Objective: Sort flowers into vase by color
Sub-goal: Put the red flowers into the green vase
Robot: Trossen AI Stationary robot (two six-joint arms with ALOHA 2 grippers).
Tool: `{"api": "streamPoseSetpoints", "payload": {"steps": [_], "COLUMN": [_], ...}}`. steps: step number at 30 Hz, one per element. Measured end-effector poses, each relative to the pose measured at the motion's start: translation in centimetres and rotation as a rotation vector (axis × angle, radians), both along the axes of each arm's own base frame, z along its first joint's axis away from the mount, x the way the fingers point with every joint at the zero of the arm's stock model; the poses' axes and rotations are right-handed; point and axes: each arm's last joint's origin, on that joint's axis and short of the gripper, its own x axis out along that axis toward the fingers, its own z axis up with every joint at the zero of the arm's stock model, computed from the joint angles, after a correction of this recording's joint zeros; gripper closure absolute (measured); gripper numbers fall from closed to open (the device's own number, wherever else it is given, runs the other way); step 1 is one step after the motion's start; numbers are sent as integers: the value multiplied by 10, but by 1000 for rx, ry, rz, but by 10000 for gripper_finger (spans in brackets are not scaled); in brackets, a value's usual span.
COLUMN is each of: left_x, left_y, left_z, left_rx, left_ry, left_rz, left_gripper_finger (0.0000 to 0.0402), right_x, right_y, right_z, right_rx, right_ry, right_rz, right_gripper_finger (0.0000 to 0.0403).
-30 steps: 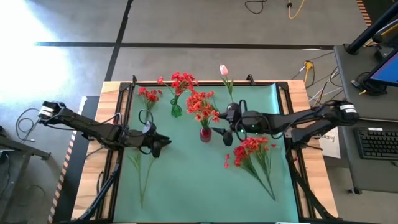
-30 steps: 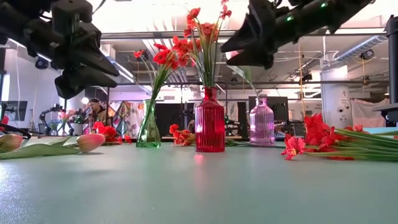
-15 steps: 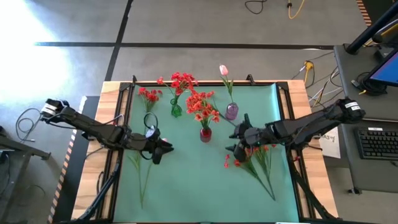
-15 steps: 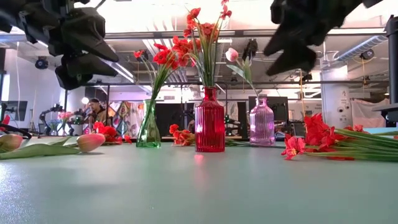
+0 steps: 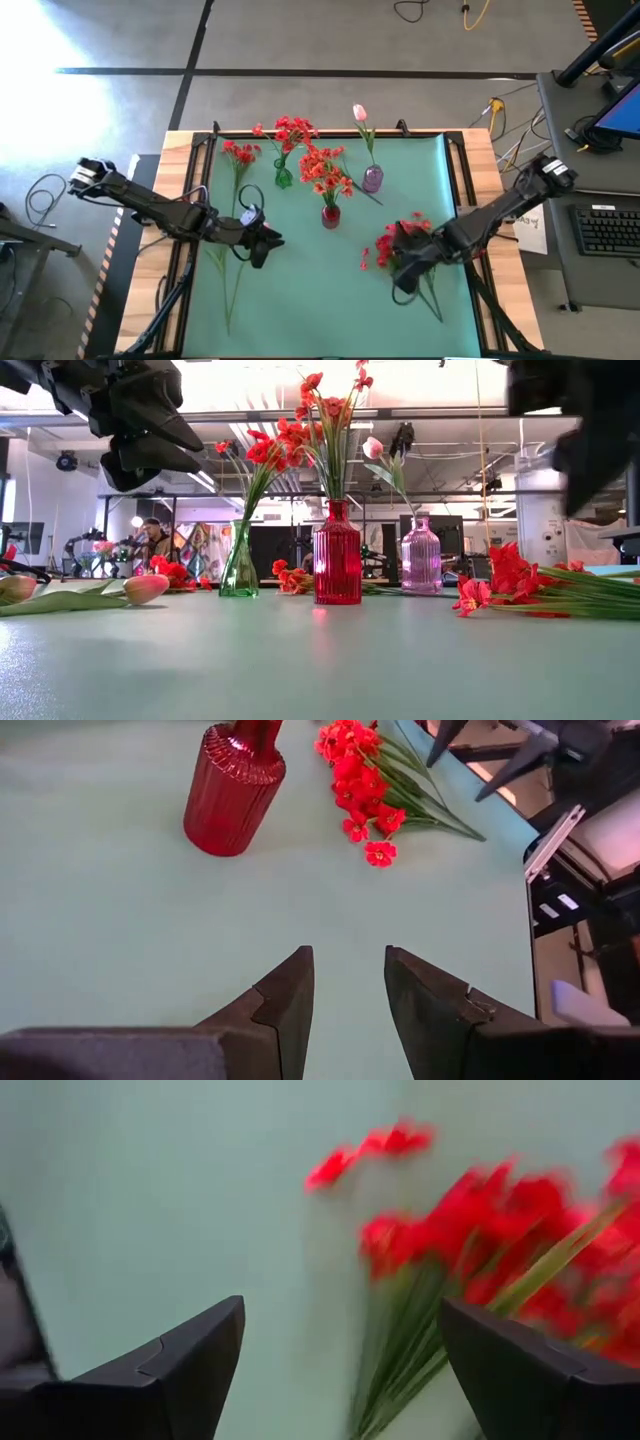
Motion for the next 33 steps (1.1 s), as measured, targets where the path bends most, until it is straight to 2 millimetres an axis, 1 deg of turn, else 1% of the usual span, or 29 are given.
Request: {"api": "streamPoseSetpoints", "payload": {"steps": [4,6,9,13,18,20,23,25,33], "left_x": [0,0,0,-1,-1,-1,-1,-1,-1], "left_y": [-3,-4,-5,-5,-6,-5,-5,-5,-5], "left_z": [2,2,2,0,-1,-1,-1,-1,-1], "left_rx": [17,26,33,42,51,68,81,82,86], "left_ry": [0,-1,-2,4,6,4,3,3,4], "left_rz": [-25,-33,-37,-42,-37,-30,-34,-35,-37], "left_gripper_finger": [286,286,286,286,286,286,286,286,286], "right_x": [-10,-14,-12,-7,3,7,12,16,21], "right_y": [13,20,31,36,44,46,50,51,54], "right_z": [-7,-15,-29,-50,-65,-69,-73,-75,-77], "right_rx": [54,56,56,-4,-60,-74,-91,-102,-108], "right_ry": [91,152,214,312,372,382,382,382,375], "right_rz": [-97,-115,-111,-114,-107,-102,-102,-105,-111], "right_gripper_finger": [78,78,78,78,81,89,118,150,323]}}
